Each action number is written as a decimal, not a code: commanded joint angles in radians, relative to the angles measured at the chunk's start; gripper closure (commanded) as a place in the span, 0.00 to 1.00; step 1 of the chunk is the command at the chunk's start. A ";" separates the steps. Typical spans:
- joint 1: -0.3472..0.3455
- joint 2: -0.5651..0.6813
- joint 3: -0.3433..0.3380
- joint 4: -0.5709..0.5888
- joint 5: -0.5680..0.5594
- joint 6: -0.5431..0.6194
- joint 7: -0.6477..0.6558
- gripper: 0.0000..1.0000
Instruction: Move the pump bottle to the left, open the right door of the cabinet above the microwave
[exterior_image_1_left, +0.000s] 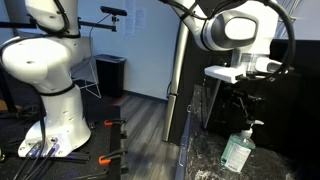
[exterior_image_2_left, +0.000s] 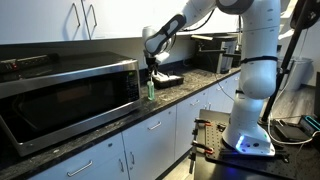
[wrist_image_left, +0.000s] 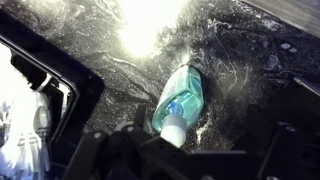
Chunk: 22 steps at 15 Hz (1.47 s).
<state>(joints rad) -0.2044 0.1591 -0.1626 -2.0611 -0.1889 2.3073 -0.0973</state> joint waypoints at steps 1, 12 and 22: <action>0.027 -0.089 -0.007 -0.042 -0.061 -0.044 0.040 0.00; 0.081 -0.224 0.044 -0.038 -0.174 -0.064 0.001 0.00; 0.110 -0.270 0.072 -0.014 -0.165 -0.105 -0.116 0.00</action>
<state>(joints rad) -0.0951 -0.1109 -0.0898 -2.0763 -0.3545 2.2045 -0.2130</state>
